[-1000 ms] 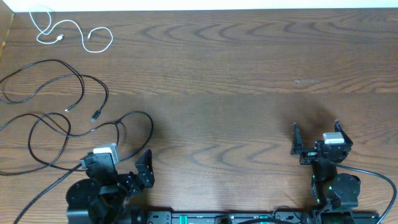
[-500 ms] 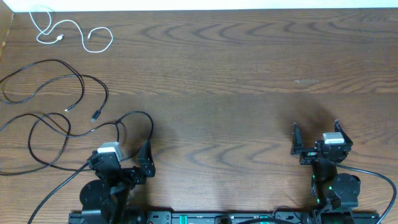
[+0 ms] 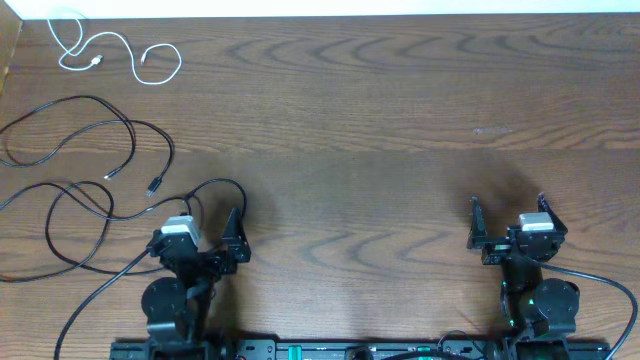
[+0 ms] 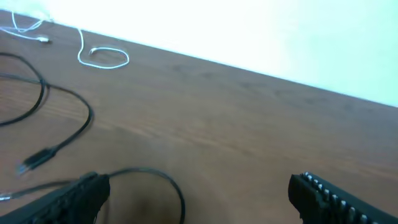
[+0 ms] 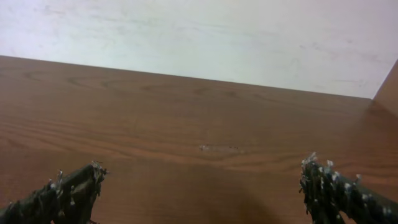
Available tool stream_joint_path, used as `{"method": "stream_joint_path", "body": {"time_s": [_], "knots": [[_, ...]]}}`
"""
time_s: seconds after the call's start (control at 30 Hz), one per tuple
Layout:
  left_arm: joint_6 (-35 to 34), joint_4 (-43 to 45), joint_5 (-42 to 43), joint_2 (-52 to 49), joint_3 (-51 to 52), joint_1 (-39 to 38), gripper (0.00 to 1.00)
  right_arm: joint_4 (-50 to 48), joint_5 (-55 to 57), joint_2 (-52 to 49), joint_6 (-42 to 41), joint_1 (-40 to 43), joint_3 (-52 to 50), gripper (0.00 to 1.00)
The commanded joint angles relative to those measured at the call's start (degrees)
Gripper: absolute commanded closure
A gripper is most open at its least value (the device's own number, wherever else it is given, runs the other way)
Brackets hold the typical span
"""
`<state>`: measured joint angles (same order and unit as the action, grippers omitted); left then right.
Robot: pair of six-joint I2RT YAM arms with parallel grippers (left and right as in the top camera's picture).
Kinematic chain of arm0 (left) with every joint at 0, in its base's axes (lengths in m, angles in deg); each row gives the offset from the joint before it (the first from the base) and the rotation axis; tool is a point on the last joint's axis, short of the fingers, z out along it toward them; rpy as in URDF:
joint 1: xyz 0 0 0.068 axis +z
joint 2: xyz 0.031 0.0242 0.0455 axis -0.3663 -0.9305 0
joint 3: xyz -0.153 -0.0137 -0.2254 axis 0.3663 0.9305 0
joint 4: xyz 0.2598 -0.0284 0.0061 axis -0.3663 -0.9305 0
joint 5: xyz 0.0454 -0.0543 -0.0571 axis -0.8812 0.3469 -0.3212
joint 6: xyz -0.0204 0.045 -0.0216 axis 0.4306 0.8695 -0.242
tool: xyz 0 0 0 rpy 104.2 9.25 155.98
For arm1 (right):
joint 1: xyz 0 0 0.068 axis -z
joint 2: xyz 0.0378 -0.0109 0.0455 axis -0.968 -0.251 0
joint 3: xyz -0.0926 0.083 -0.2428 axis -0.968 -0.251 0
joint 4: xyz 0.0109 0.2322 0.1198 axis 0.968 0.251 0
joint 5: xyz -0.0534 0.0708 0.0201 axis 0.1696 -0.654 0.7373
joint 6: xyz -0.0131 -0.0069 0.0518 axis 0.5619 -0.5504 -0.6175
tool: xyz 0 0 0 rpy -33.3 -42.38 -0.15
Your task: Untangle cables
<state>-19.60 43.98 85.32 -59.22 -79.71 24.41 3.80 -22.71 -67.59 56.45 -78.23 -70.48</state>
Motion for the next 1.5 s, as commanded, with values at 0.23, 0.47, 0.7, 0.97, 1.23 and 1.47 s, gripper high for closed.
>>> {"method": "stream_joint_path", "body": {"time_s": [0.23,0.47,0.7,0.97,1.23,1.47], "knots": [[-0.9,14.0,-2.0,0.5,8.5,0.3,0.02,0.1,-0.1,0.3,-0.2,-0.3,-0.2,0.01],[-6.6,13.7,-6.8,0.5,8.5,0.3,0.02,0.1,-0.1,0.3,-0.2,-0.3,-0.2,0.01],[1.9,11.1,-6.1,0.5,8.5,0.2,0.02,0.1,-0.1,0.3,-0.2,-0.3,-0.2,0.01],[13.3,10.9,-6.4,0.5,8.5,0.1,0.02,0.1,-0.1,0.3,-0.2,-0.3,-0.2,0.01],[13.2,10.7,-7.2,0.5,8.5,0.1,0.02,0.1,-0.1,0.3,-0.2,-0.3,-0.2,0.01],[12.3,10.7,-7.9,0.5,8.5,0.1,0.02,0.1,-0.1,0.3,-0.2,-0.3,-0.2,0.01]]}}
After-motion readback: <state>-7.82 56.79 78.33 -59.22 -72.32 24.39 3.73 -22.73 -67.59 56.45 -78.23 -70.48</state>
